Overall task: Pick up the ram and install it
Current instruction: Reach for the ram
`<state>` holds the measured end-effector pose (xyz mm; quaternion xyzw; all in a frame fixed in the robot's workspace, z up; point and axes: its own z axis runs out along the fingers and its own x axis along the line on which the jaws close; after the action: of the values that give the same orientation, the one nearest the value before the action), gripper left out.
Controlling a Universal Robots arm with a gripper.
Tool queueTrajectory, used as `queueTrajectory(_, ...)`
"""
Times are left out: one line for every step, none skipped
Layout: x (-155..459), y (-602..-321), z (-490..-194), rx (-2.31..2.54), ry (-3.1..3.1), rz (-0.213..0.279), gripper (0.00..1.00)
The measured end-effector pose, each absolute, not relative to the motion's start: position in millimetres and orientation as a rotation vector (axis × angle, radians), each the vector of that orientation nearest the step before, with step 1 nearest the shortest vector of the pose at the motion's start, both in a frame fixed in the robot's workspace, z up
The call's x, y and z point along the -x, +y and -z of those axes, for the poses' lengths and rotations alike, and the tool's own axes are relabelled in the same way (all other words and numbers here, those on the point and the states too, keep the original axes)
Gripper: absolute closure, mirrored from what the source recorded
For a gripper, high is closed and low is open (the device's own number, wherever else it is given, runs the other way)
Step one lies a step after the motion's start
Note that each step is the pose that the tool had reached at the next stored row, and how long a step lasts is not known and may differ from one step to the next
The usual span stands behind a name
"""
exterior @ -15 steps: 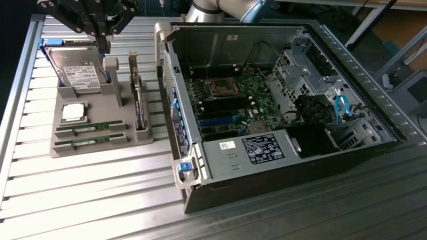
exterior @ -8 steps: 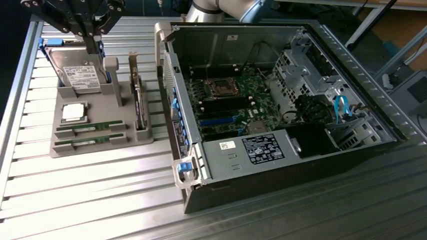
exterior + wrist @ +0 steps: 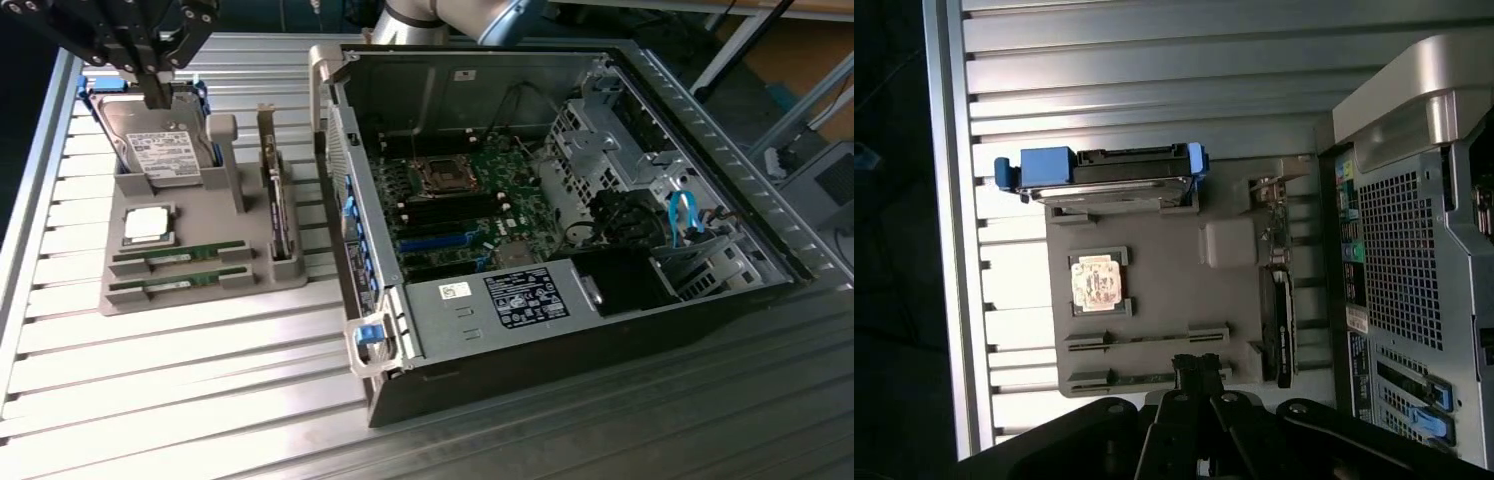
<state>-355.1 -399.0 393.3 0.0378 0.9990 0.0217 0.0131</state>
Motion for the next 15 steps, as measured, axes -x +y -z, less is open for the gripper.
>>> queueTrajectory(358, -399, -393, -0.118, 3.112, -0.068, 0.90)
queueTrajectory(361, -399, -393, -0.118, 3.112, -0.068, 0.90)
queueTrajectory(363, -399, -393, -0.118, 3.113, -0.068, 0.90)
queueTrajectory(365, -399, -393, -0.118, 3.113, -0.068, 0.90)
queueTrajectory(367, -399, -393, -0.118, 3.113, -0.068, 0.90)
queueTrajectory(368, -399, -393, -0.118, 3.112, -0.068, 0.90)
queueTrajectory(370, -399, -393, -0.118, 3.112, -0.068, 0.90)
queueTrajectory(372, -399, -393, -0.118, 3.112, -0.068, 0.90)
queueTrajectory(373, -399, -393, -0.118, 3.112, -0.068, 0.90)
queueTrajectory(375, -399, -393, -0.118, 3.113, -0.068, 0.90)
queueTrajectory(376, -399, -393, -0.118, 3.112, -0.068, 0.90)
queueTrajectory(379, -399, -393, -0.118, 3.113, -0.068, 0.90)
queueTrajectory(379, -399, -393, -0.118, 3.113, -0.068, 0.90)
queueTrajectory(379, -399, -393, -0.118, 3.113, -0.068, 0.90)
queueTrajectory(379, -399, -393, -0.118, 3.112, -0.068, 0.90)
